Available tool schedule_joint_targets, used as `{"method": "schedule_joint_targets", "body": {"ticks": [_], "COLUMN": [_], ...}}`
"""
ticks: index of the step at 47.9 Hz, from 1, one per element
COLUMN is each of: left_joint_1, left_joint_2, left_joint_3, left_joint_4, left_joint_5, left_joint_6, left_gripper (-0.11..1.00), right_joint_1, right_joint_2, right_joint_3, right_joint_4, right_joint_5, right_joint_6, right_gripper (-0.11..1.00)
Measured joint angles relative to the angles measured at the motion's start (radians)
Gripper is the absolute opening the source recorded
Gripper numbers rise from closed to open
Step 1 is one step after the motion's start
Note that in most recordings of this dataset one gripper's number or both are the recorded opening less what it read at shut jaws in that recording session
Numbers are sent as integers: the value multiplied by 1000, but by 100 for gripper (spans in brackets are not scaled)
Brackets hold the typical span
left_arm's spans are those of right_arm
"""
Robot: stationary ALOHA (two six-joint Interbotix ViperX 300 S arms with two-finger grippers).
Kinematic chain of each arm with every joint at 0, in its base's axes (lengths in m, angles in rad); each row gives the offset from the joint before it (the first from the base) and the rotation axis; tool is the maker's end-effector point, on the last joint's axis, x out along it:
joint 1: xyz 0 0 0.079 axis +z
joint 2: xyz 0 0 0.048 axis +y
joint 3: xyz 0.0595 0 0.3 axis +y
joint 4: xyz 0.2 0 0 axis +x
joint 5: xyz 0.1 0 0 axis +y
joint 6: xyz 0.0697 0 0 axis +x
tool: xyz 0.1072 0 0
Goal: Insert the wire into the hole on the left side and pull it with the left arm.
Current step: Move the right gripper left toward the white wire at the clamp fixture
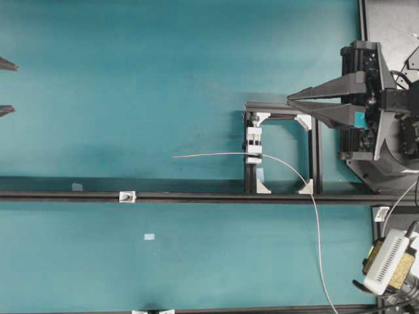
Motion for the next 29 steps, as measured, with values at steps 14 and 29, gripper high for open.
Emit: {"method": "schedule_joint_targets", "body": {"ticks": [14,29], "left_joint_1": [0,0], "left_joint_2": [8,64], "left_joint_3": [37,58], "left_joint_4": [-25,-25], "left_joint_5": [-2,-3], "left_joint_6": [6,8], "left_gripper": [-8,46], "right_joint_1": [-20,-35], "right_joint_2": [5,67], "right_joint_3": [51,60], "right_joint_4": [12,12], "right_joint_5": [-38,-52], "right_joint_6": [52,127], "right_gripper": [-2,4]}}
